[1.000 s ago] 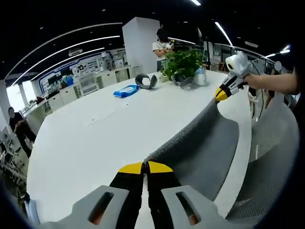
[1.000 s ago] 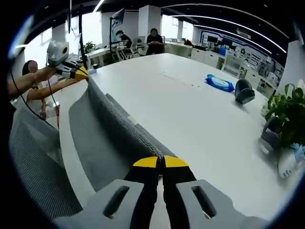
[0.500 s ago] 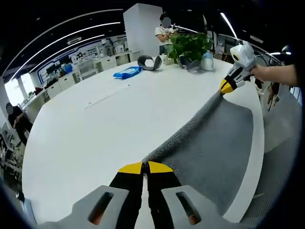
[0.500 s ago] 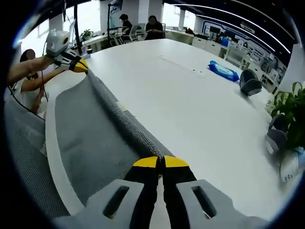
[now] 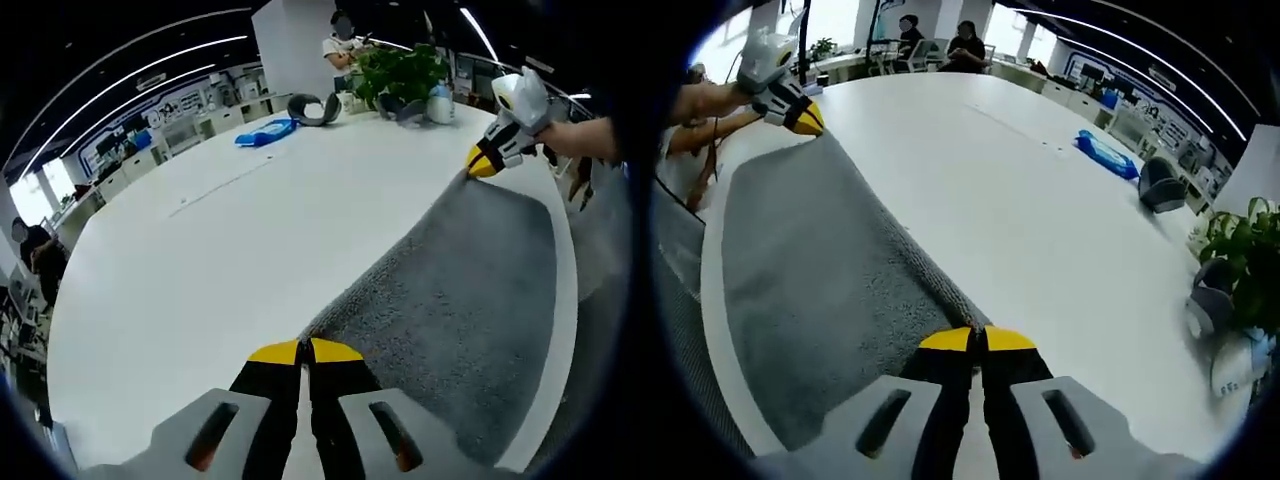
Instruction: Fold the towel on the table until its edges align and the towel forms a compact rectangular stack.
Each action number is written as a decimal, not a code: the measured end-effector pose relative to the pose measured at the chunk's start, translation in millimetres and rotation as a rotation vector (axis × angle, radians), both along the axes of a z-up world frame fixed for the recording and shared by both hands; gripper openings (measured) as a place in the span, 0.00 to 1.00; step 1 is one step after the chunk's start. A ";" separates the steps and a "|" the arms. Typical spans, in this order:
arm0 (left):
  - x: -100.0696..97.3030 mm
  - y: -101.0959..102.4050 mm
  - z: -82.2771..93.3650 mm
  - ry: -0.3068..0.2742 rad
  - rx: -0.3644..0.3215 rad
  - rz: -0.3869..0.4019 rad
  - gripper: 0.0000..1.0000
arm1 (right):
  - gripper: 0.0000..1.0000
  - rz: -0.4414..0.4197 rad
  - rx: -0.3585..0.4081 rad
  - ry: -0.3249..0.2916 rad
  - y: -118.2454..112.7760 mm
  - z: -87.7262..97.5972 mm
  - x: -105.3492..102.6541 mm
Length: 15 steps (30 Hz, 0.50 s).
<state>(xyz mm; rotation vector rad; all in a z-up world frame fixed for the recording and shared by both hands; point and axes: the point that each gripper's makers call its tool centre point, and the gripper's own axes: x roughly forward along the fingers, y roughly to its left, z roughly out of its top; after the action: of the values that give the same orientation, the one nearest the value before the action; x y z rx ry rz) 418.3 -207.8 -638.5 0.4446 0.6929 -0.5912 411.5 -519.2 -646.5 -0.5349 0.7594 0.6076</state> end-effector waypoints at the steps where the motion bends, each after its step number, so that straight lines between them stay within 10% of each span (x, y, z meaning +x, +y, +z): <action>1: 1.3 0.1 -1.8 -0.001 0.007 -0.003 0.02 | 0.00 -0.001 -0.003 0.000 -0.1 -1.0 0.1; 10: 8.5 0.2 -1.5 -0.057 0.083 -0.053 0.07 | 0.03 0.024 -0.048 -0.058 -3.6 -0.7 6.2; 15: 9.4 4.4 0.5 -0.075 0.079 -0.026 0.12 | 0.05 -0.072 0.079 -0.071 -12.7 2.4 7.8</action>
<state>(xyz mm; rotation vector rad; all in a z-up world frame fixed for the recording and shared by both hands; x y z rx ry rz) 427.7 -203.4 -638.1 0.5476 0.6416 -0.5699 419.3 -531.9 -644.1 -0.4521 0.6821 0.5464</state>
